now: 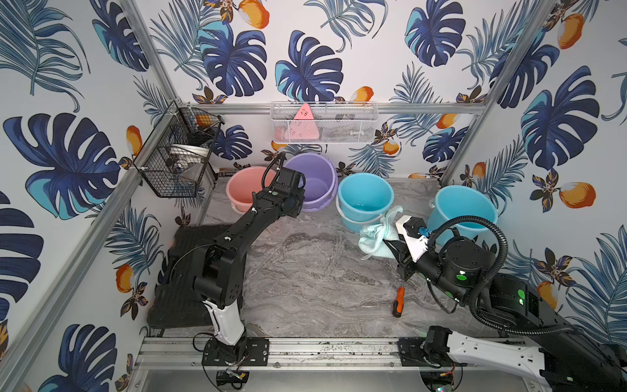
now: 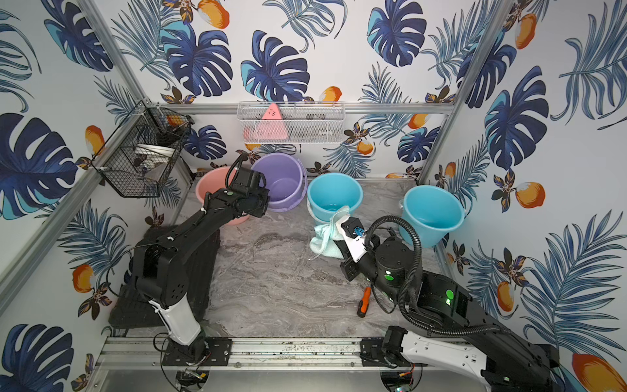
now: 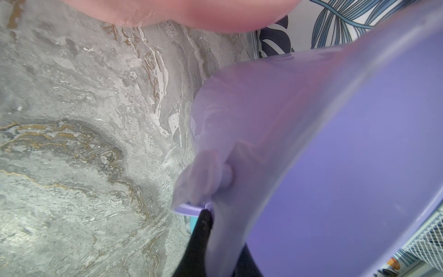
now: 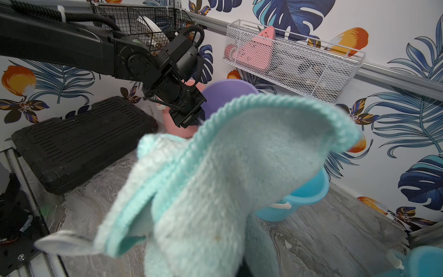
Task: Wipe the inside of the bucket with a cloth
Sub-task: Pick up the bucket from the center of the board.
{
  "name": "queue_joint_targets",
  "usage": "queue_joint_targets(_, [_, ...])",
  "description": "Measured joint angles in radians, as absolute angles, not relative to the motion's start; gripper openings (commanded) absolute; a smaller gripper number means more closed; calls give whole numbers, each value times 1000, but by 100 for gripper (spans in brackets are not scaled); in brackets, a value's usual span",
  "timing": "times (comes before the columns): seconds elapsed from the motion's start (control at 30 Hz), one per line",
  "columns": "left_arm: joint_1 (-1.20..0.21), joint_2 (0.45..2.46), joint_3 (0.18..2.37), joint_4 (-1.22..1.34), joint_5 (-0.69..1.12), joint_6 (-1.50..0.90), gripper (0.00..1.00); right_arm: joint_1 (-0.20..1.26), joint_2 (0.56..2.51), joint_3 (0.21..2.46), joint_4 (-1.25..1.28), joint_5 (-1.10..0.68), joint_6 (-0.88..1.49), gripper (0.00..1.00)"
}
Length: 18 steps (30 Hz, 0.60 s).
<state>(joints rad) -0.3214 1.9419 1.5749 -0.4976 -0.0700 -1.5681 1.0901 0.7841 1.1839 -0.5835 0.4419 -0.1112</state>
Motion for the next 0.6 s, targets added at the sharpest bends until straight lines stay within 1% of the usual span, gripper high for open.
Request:
queue_joint_targets(0.37, [-351, 1761, 1426, -448, -47, -1508, 0, 1090, 796, 1184, -583, 439, -105, 0])
queue_joint_targets(0.6, [-377, 1610, 1289, -436, -29, -1402, 0, 1090, 801, 1201, -581, 465, -114, 0])
